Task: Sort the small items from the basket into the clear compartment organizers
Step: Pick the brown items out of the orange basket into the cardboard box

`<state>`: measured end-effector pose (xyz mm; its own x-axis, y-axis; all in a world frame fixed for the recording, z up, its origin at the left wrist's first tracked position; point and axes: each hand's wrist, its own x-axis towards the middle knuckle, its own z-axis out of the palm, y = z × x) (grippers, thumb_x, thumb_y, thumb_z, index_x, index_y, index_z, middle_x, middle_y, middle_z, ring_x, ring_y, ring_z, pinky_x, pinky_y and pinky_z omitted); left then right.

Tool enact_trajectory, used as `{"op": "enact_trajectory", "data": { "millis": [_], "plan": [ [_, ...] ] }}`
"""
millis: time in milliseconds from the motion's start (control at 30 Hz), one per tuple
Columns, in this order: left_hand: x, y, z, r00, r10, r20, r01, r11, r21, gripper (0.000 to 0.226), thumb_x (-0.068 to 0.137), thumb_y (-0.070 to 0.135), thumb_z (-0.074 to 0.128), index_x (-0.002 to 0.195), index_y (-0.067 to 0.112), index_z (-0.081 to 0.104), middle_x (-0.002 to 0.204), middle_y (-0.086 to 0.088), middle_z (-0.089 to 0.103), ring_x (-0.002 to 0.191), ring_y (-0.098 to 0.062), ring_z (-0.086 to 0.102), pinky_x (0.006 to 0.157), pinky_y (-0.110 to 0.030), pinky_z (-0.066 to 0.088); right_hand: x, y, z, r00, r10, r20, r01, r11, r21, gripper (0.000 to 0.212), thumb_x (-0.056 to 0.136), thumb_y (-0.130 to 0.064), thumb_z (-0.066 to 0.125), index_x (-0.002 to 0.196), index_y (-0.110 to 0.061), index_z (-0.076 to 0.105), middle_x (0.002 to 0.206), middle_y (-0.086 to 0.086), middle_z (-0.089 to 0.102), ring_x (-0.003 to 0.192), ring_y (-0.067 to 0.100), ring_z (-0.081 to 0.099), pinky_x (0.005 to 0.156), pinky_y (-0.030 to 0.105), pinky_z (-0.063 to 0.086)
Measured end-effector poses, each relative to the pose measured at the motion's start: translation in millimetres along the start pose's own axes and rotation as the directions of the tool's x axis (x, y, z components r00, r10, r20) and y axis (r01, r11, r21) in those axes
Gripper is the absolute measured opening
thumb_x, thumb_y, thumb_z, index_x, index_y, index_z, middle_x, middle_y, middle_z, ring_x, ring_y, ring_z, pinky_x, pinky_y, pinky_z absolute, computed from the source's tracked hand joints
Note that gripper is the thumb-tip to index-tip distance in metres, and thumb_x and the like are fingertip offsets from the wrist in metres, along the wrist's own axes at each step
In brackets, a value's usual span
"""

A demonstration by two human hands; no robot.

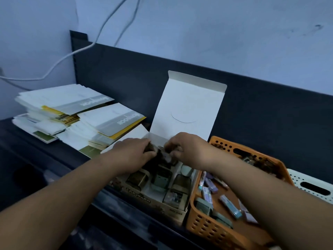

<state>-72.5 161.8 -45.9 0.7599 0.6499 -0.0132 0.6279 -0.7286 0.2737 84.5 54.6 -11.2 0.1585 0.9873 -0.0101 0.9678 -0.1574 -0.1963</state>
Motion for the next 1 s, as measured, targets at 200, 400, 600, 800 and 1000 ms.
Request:
{"op": "enact_trajectory", "data": {
  "millis": [200, 400, 600, 800, 1000],
  "plan": [
    [14, 8, 2, 0.986, 0.049, -0.16, -0.023, 0.986, 0.165, 0.019, 0.094, 0.034, 0.05, 0.11, 0.026, 0.052, 0.109, -0.001, 0.063, 0.1, -0.024, 0.055, 0.072, -0.034, 0.037, -7, -2, -7, 0.999, 0.029, 0.018, -0.031, 0.995, 0.091, 0.033, 0.085, -0.007, 0.057, 0.113, -0.024, 0.066, 0.114, -0.01, 0.058, 0.106, 0.013, 0.055, 0.09, 0.029, 0.048],
    [28, 22, -3, 0.978, 0.087, -0.192, -0.074, 0.994, 0.075, 0.026, 0.091, 0.018, 0.046, 0.11, 0.03, 0.059, 0.11, 0.0, 0.063, 0.103, -0.023, 0.052, 0.076, -0.033, 0.041, -41, 14, -12, 0.998, 0.046, 0.052, -0.052, 0.994, 0.101, 0.034, 0.089, -0.016, 0.063, 0.12, -0.03, 0.062, 0.119, -0.011, 0.06, 0.107, 0.008, 0.056, 0.09, 0.026, 0.05],
    [38, 72, -10, 0.958, 0.203, -0.203, -0.22, 0.973, -0.065, 0.027, 0.093, 0.026, 0.049, 0.119, 0.029, 0.056, 0.126, 0.002, 0.055, 0.115, -0.02, 0.048, 0.093, -0.036, 0.041, -73, 34, -13, 0.988, 0.113, -0.109, -0.084, 0.967, 0.239, 0.04, 0.093, -0.012, 0.054, 0.127, -0.034, 0.057, 0.114, -0.016, 0.058, 0.093, 0.003, 0.058, 0.083, 0.024, 0.05],
    [49, 123, -1, 0.929, 0.34, -0.15, -0.361, 0.92, -0.152, 0.028, 0.091, 0.025, 0.055, 0.119, 0.027, 0.056, 0.124, 0.003, 0.055, 0.11, -0.018, 0.051, 0.093, -0.033, 0.043, -120, 117, -35, 0.875, 0.412, -0.253, -0.436, 0.899, -0.047, 0.033, 0.09, -0.021, 0.061, 0.122, -0.027, 0.06, 0.12, -0.006, 0.055, 0.11, 0.016, 0.055, 0.089, 0.027, 0.046],
    [66, 183, 7, 0.893, 0.448, -0.046, -0.45, 0.881, -0.147, 0.023, 0.089, 0.024, 0.057, 0.112, 0.027, 0.058, 0.106, 0.004, 0.057, 0.097, -0.017, 0.056, 0.085, -0.034, 0.05, -137, 166, -28, 0.817, 0.558, -0.145, -0.576, 0.779, -0.25, 0.041, 0.082, -0.026, 0.061, 0.122, -0.026, 0.055, 0.125, 0.006, 0.055, 0.112, 0.029, 0.05, 0.089, 0.04, 0.048]
  ]
}}
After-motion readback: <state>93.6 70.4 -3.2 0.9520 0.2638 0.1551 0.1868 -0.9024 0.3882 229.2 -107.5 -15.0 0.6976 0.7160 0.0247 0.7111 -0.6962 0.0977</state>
